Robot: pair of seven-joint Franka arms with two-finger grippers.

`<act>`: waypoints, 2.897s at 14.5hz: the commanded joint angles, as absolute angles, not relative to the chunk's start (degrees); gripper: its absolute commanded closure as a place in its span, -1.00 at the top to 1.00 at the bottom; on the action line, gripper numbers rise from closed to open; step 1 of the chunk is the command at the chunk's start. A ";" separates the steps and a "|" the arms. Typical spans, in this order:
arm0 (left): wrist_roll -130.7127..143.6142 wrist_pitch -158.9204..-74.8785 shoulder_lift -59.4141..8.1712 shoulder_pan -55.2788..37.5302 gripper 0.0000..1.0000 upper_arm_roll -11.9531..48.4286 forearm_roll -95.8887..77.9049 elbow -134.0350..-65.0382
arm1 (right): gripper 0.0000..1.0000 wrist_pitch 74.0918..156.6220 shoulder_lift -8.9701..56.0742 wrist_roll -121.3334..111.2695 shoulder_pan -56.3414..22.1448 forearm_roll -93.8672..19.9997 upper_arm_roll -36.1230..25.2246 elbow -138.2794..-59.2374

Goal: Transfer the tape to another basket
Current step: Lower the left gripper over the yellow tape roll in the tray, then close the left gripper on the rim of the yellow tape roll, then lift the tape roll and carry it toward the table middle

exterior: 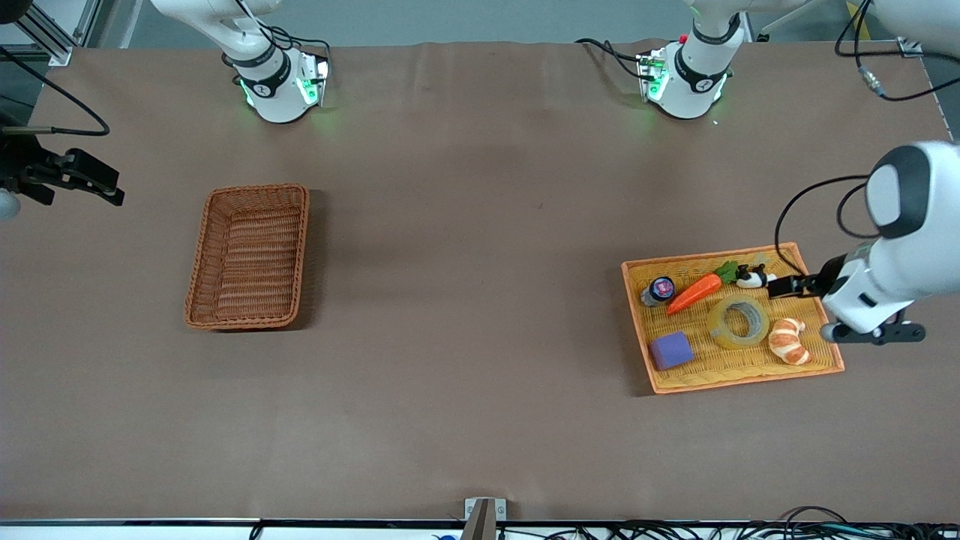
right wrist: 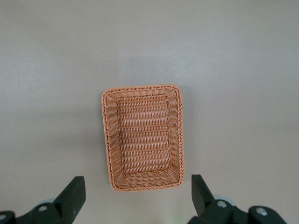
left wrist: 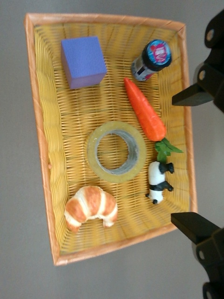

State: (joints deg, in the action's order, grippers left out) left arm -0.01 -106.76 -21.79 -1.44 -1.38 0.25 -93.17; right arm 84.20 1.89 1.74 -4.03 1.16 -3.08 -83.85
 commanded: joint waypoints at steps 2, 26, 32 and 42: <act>0.44 -109.77 -27.23 -1.76 0.99 -1.32 0.70 -92.46 | 1.00 84.37 1.58 1.76 -4.22 1.32 -2.99 -83.59; -1.32 -118.05 -27.45 1.32 -1.00 -1.32 5.10 -98.09 | 1.00 84.38 1.58 1.76 -4.04 1.23 -2.99 -83.50; 1.57 -107.50 -23.11 -2.44 -1.00 8.07 5.18 -92.64 | 1.00 84.38 1.58 1.76 -4.13 1.32 -2.99 -83.58; 31.98 -109.33 -45.06 -30.83 -1.00 8.88 -2.51 -68.94 | 1.00 84.29 1.76 1.67 -4.74 1.32 -2.90 -84.20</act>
State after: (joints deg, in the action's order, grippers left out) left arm 30.06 -109.82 -39.34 -28.79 9.24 1.67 -78.09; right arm 84.43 1.91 1.75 -4.27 1.16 -2.96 -83.75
